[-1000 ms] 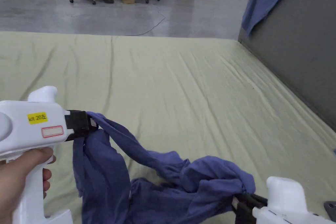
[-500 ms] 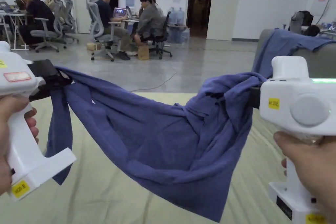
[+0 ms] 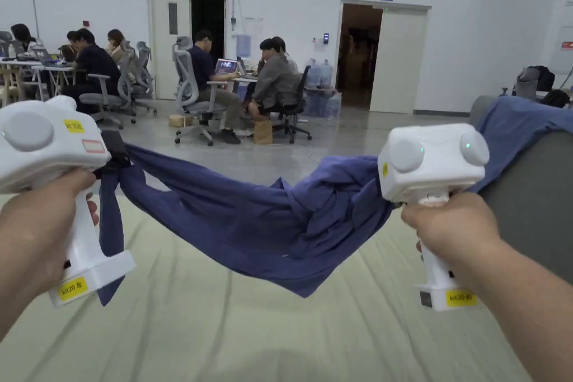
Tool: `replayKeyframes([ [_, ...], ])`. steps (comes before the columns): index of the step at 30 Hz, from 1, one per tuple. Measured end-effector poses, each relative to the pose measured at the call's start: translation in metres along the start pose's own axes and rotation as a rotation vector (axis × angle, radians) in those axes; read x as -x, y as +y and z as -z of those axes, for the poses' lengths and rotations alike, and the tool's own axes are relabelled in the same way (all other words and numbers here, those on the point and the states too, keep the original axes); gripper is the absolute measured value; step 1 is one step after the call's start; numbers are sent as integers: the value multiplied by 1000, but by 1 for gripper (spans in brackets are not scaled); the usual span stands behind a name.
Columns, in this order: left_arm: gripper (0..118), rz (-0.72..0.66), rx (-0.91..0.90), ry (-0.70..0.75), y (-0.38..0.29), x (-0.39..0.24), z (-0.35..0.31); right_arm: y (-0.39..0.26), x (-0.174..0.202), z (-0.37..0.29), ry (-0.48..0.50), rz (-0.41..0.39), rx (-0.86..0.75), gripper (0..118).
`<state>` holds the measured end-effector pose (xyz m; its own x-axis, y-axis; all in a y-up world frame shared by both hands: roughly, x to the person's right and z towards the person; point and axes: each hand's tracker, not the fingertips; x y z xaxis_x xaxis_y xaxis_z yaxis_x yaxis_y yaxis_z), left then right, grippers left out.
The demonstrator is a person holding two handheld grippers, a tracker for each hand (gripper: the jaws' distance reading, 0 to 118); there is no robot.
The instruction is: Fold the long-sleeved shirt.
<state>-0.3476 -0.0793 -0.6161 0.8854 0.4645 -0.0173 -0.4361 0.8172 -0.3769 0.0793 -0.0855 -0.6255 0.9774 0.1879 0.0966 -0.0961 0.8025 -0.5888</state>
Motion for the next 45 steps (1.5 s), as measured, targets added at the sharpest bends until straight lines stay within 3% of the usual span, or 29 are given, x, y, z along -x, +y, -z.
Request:
replayKeyframes([
  [6,3,41,266,90,-125,72,55,-137,38,100,50,-90,272,0],
  [10,3,53,414,110,-209,112,50,-224,46,117,87,-110,385,0],
  [14,3,94,448,74,-250,136,1,-286,29,66,149,-105,332,0],
  [17,3,109,470,54,-260,149,-47,-316,12,16,185,-173,278,0],
  [21,3,79,466,10,-258,166,-113,-347,-14,-48,200,-199,287,0],
  [23,3,81,484,9,-266,171,-149,-371,-24,-75,252,-204,336,0],
  [29,3,137,612,83,-322,187,-221,-451,-34,-119,321,-330,504,0],
  [31,3,116,662,126,-342,198,-224,-465,-31,-120,302,-304,552,1],
  [34,4,-33,774,148,-367,220,-211,-469,-25,-110,306,-179,686,6],
  [35,19,-76,807,168,-371,225,-206,-469,-25,-106,264,-200,734,27],
  [37,39,-151,702,82,-356,216,-212,-466,-28,-110,158,-216,721,80],
  [38,60,-145,670,84,-345,206,-218,-457,-33,-124,138,-191,670,96],
  [41,113,-81,535,19,-316,173,-248,-430,-49,-173,200,-32,538,96],
  [43,115,-70,488,-23,-306,153,-267,-418,-57,-206,239,69,477,96],
  [45,112,-36,560,-51,-306,138,-279,-416,-55,-232,280,184,414,96],
])
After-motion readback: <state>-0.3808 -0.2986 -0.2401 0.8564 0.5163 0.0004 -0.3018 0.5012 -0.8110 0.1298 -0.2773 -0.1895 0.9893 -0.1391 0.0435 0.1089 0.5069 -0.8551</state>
